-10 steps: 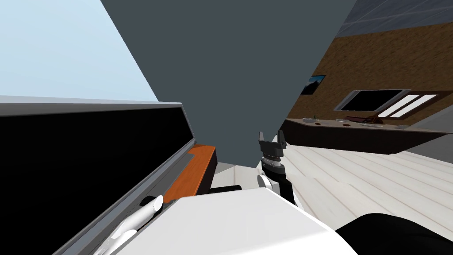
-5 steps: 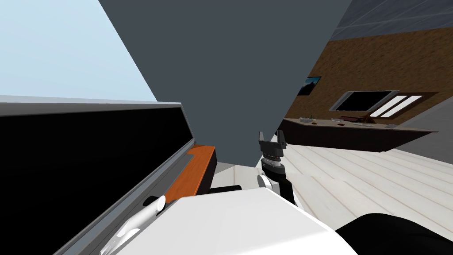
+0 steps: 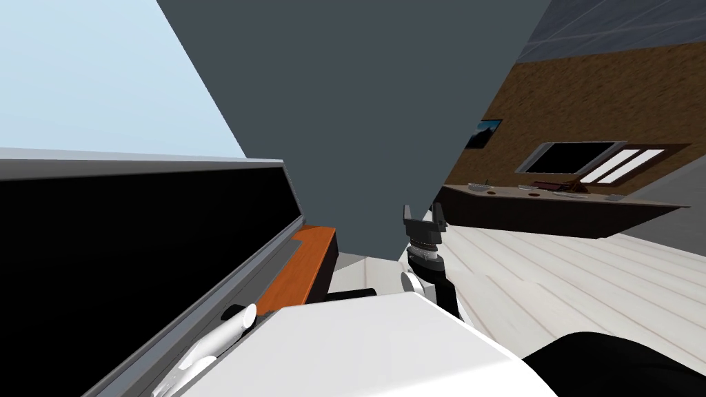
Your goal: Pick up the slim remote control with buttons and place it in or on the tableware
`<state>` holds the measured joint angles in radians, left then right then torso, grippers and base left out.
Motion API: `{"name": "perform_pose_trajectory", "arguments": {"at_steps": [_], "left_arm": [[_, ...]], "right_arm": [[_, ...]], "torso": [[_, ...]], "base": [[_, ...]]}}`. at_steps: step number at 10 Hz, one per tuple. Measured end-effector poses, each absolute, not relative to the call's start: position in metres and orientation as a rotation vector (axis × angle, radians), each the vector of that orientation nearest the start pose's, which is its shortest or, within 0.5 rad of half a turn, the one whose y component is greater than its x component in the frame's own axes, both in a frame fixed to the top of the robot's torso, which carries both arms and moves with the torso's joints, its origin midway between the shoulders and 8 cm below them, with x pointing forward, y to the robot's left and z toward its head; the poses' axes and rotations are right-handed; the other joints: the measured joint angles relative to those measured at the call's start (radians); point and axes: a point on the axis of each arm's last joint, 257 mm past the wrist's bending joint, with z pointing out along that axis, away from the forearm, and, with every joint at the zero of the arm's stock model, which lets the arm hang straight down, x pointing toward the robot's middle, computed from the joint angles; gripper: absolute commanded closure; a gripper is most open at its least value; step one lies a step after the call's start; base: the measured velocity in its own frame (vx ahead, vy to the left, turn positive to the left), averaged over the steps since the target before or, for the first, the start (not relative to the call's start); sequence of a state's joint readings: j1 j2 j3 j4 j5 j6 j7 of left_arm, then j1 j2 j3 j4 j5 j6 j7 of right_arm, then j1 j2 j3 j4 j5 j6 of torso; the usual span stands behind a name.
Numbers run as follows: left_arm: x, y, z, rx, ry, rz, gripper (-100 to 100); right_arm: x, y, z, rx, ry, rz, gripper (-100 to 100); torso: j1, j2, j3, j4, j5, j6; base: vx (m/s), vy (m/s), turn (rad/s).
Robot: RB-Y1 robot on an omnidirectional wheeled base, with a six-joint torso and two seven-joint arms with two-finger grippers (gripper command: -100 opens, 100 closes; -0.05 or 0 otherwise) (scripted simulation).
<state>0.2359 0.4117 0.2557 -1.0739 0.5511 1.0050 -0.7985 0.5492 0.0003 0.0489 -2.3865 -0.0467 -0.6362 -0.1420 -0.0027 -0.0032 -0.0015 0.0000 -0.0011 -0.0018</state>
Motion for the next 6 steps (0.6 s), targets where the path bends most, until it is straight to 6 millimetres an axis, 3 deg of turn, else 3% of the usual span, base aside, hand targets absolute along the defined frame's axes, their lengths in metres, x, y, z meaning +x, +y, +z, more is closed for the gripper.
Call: {"name": "perform_pose_trajectory", "arguments": {"at_steps": [2,3,4,6], "left_arm": [[0.133,0.472,-0.573,-1.938,2.456,-0.010,100],[0.132,0.472,-0.572,-1.939,2.457,-0.010,0],[0.132,0.472,-0.572,-1.939,2.457,-0.010,100],[0.152,0.502,-0.551,-1.887,2.423,0.016,100]], "right_arm": [[0.293,-0.268,0.078,0.573,0.409,1.538,0],[0.293,-0.268,0.078,0.573,0.409,1.538,0],[0.293,-0.268,0.078,0.573,0.409,1.538,0],[0.293,-0.268,0.078,0.573,0.409,1.538,0]], "torso": [[-0.001,-0.001,-0.001,0.000,0.000,-0.001],[-0.001,0.000,0.000,0.000,0.000,0.000],[0.000,0.000,0.000,0.000,0.000,0.000],[-0.001,0.004,0.002,0.001,-0.001,0.001]], "base": [[0.019,-0.020,0.059],[0.000,0.000,0.000],[-0.041,-0.028,0.097],[-0.052,-0.024,0.060]]}}
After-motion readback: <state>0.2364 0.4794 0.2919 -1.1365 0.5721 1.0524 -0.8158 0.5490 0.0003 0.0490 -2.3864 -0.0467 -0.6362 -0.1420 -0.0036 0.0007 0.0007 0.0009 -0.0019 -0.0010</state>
